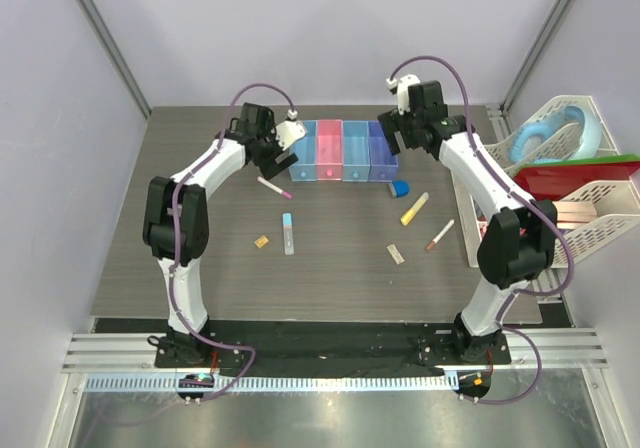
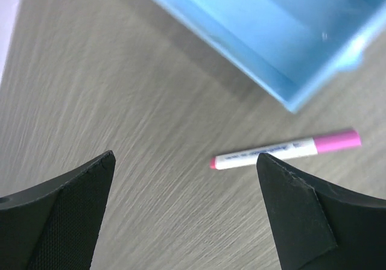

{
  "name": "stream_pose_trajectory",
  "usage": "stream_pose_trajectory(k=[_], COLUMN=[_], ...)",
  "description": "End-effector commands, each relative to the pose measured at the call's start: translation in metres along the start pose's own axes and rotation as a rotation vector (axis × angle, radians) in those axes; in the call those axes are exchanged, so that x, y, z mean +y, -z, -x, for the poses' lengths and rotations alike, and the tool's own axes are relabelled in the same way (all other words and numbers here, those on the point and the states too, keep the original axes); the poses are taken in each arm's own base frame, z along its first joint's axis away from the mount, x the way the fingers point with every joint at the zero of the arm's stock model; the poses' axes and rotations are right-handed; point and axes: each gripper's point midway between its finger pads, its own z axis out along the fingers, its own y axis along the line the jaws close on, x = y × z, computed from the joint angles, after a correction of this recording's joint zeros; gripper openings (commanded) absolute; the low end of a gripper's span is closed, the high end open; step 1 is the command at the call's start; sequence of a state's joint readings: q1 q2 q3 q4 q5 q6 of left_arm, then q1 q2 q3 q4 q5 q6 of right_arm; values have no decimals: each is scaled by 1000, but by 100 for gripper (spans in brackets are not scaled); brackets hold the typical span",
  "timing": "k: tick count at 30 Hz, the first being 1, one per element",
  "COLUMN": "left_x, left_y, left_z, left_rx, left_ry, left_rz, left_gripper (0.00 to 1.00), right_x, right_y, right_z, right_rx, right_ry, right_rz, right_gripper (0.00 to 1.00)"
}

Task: Sort the stationery into containers
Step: Pick up the pen from the center of the board.

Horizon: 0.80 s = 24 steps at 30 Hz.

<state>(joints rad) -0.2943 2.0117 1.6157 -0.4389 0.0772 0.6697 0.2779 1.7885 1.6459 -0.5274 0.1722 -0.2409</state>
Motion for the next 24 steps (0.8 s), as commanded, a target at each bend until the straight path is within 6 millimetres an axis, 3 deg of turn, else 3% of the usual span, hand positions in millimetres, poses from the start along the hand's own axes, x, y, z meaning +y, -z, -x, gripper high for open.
stream_pose_trajectory(k=[1, 2, 4, 6, 14, 16, 21, 24], left_x=[-17, -16, -26, -25, -55, -63, -68, -71], left_y=[10, 9, 6, 5, -16, -20, -32, -36], left_z=[4, 8, -4, 0, -44, -59, -69, -72], left_rx=[-55, -71, -42, -51, 48, 72, 71, 73], left_ry=[-259, -318, -355, -411, -527, -543, -539, -527], left_rz=[-142, -159, -237, -270, -440, -456, -443, -448], left_gripper=[100, 100, 98, 96, 93, 92, 88, 76], right_x=[-3, -1, -4, -3, -13, -14, -16, -10], right_y=[33, 36, 53, 60, 95, 100, 105, 102], right_z=[-27, -39, -41, -52, -58, -57, -52, -56], right_rx=[49, 70, 54, 63, 20, 13, -2, 8], right_ry=[59, 68, 77, 82, 46, 43, 46, 52], right_rz=[2, 6, 4, 8, -38, -40, -40, -13], right_gripper=[100, 100, 100, 100, 100, 100, 100, 100])
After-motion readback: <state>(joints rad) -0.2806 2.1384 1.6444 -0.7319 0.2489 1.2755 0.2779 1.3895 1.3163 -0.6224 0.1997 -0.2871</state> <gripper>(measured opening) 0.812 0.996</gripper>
